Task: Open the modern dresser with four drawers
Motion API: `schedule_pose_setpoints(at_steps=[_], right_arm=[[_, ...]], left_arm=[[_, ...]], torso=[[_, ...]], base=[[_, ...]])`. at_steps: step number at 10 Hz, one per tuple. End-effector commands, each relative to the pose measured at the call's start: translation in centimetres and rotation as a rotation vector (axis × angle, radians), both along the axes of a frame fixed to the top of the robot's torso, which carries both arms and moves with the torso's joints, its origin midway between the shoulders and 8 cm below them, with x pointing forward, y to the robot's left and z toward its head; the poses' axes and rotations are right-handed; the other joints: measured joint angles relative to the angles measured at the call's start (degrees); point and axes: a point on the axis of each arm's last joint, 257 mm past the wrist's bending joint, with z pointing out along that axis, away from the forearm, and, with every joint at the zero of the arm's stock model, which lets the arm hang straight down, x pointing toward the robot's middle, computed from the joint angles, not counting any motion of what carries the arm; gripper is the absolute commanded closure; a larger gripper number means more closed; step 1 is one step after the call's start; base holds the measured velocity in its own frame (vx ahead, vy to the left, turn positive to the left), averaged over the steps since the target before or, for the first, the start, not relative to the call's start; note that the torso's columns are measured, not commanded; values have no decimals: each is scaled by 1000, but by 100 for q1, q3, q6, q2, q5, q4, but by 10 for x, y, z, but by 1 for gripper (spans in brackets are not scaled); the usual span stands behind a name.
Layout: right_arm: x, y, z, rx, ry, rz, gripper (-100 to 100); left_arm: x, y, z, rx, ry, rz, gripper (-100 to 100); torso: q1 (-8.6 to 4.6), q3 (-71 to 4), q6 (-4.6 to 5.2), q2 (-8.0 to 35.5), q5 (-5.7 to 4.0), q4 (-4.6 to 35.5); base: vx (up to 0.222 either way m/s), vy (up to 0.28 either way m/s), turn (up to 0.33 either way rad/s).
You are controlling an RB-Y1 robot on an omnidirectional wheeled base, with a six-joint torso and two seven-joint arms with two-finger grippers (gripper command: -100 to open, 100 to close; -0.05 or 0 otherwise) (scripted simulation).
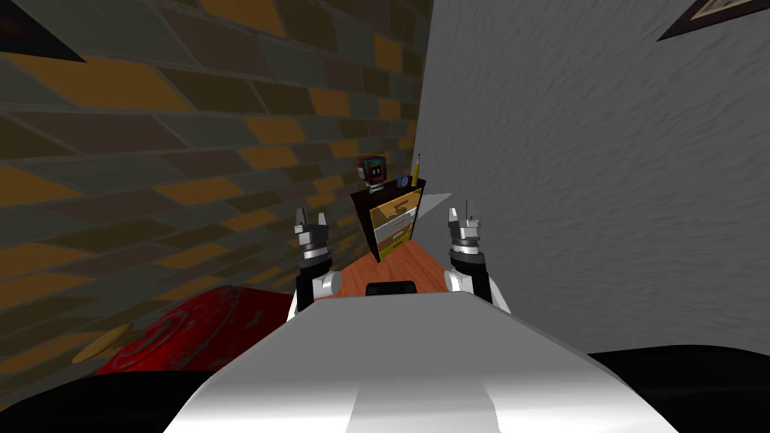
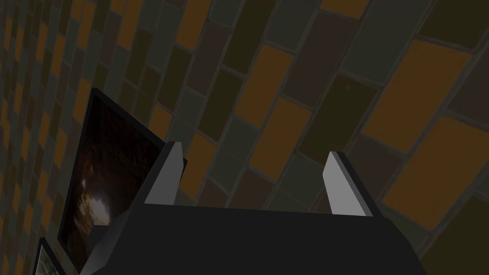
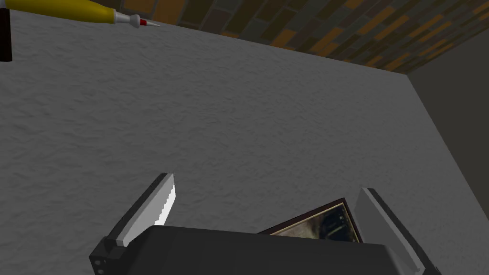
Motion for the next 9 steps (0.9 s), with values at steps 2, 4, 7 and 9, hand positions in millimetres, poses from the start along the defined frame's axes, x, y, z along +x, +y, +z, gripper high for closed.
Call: schedule_pose_setpoints(at_steps=[2,4,7,9], right_arm=[[0,0,0,0,0,0,0],[0,0,0,0,0,0,0],[0,0,0,0,0,0,0],[0,0,0,0,0,0,0]], left_arm=[[0,0,0,0,0,0,0],[0,0,0,0,0,0,0],[0,0,0,0,0,0,0],[0,0,0,0,0,0,0]], torso=[[0,-1200,0,597,0,600],[0,-2850,0,1422,0,1424],[0,-5381,0,2693,0,2691],[0,-7073,0,3539,0,3537]], base=[[0,0,0],[0,0,0],[0,0,0],[0,0,0]])
